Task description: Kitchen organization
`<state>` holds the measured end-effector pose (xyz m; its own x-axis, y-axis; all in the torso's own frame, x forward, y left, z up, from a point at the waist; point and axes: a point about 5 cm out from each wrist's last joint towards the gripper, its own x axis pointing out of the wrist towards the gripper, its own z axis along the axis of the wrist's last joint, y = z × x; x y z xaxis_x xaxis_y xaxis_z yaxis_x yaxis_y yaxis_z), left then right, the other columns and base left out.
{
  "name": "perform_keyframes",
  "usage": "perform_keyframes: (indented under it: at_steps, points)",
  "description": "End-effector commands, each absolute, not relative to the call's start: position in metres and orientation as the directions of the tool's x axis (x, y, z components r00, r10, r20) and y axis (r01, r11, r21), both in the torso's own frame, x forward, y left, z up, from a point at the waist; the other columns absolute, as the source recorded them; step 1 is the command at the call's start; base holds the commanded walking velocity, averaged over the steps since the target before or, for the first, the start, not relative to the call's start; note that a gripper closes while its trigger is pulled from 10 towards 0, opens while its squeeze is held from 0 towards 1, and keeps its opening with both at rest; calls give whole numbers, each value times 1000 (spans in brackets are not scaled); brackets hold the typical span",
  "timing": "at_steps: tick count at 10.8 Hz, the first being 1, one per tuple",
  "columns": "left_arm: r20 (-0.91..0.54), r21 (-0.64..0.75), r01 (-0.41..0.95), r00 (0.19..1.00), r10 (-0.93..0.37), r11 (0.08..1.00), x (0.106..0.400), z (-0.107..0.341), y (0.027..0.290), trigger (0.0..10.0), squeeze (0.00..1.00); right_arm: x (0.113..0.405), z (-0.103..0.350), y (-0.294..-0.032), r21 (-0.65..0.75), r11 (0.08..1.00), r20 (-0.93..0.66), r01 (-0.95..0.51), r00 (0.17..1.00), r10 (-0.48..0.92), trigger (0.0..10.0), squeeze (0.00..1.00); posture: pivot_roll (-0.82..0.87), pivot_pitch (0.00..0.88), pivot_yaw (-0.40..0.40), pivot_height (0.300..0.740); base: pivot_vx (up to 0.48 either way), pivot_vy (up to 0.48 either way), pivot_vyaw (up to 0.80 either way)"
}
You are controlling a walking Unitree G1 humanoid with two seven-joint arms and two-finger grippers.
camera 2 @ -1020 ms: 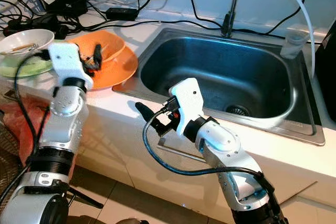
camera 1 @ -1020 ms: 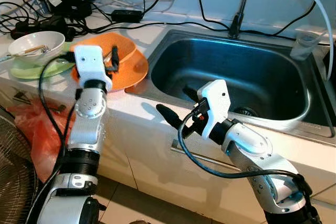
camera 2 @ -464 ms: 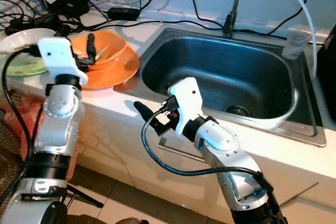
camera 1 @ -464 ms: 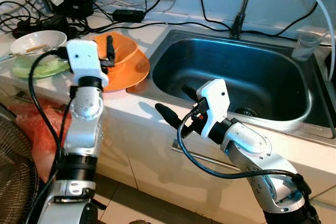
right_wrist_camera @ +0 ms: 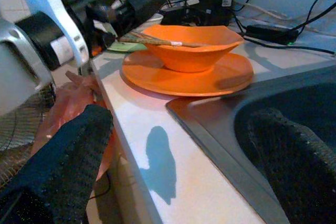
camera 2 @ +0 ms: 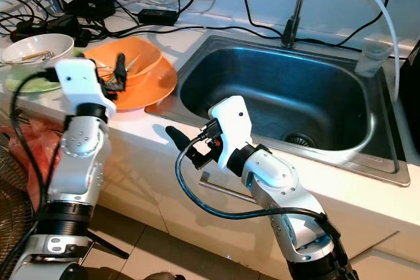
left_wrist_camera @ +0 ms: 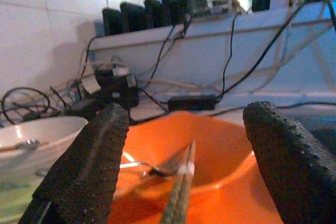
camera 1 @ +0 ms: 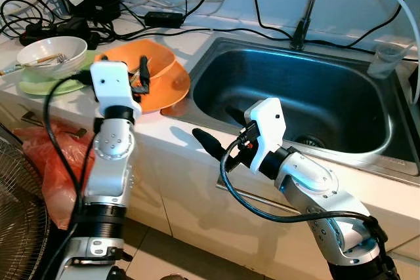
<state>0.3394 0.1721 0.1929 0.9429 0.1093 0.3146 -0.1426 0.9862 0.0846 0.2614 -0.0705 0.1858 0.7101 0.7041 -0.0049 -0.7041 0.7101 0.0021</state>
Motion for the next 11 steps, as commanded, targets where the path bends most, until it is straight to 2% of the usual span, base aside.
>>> perform_keyframes:
  at_steps: [1,11]
  points:
    - [299,97,-146,948,112,985,340,190,175,10000,0,262,189,-69,-14,703,7,-711,703,711,10000,0,61,0,19,740,0,0,0]
    - [244,112,-120,966,90,986,346,167,171,10000,0,262,188,-70,-17,705,-2,-709,705,709,10000,0,43,0,15,740,0,0,0]
